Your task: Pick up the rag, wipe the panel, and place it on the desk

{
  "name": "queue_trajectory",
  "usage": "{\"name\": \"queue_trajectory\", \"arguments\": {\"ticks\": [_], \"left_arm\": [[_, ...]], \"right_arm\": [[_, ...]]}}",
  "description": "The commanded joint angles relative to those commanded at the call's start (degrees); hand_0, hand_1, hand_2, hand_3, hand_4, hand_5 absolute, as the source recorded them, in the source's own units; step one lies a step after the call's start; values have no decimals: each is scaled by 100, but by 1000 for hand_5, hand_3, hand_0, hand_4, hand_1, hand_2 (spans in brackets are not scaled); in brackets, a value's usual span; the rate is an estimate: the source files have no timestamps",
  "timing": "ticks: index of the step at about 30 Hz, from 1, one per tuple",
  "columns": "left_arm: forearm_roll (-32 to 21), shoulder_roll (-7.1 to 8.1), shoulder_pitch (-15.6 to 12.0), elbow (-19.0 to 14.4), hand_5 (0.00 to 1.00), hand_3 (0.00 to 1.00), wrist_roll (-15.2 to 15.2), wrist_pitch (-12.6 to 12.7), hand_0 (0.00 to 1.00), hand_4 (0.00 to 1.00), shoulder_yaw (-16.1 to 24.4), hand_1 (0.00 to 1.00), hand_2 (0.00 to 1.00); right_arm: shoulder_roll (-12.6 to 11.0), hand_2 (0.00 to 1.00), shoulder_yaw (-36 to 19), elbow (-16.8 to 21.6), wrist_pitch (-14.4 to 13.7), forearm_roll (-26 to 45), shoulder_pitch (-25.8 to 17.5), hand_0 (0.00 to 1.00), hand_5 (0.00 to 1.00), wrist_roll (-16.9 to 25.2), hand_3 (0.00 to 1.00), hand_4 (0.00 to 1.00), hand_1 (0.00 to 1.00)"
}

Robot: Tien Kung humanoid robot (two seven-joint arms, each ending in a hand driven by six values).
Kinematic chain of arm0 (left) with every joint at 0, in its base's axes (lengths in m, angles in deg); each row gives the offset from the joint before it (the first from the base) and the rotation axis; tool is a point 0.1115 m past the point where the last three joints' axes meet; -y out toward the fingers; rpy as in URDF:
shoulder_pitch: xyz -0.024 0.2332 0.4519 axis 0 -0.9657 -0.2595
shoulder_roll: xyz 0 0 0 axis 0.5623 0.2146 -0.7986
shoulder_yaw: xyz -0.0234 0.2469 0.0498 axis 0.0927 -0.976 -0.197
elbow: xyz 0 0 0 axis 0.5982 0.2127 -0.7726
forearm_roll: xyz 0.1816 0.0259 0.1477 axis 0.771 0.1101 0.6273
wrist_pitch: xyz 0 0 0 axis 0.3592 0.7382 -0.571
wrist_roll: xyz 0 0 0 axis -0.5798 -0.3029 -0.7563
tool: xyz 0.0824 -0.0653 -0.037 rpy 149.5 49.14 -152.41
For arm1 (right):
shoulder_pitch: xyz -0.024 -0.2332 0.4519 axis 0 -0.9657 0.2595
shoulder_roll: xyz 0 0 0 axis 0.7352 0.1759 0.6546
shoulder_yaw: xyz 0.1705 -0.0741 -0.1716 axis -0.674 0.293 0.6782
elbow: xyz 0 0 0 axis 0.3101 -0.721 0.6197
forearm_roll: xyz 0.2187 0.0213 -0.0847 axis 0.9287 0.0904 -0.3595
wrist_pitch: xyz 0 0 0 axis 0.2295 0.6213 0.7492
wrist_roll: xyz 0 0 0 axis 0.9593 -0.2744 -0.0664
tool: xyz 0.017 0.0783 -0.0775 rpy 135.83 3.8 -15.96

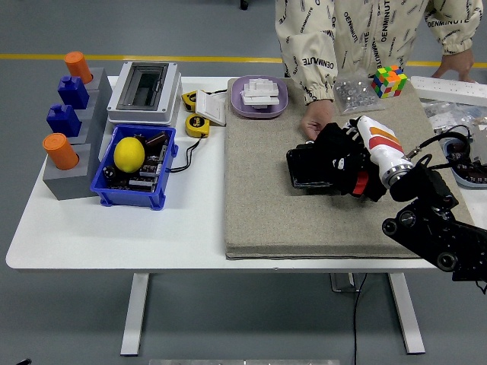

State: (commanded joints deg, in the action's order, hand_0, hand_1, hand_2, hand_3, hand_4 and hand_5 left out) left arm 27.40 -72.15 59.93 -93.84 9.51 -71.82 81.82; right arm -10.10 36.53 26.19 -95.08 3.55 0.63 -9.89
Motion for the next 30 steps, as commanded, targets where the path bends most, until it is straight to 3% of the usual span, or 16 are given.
{"name": "queue_trajectory", "arguments": {"ticks": [19,30], "left_arm": [[-15,31,-2,5,440,561,1,1,608,628,-44,641,654],[-18,36,-39,14,441,561,2,6,608,628,-55,641,655]], "right_arm": [[584,412,704,333,-9,19,304,231,2,-4,425,942,362],[447,412,685,310,0,63,270,229,2,-10,424,941,360]]}}
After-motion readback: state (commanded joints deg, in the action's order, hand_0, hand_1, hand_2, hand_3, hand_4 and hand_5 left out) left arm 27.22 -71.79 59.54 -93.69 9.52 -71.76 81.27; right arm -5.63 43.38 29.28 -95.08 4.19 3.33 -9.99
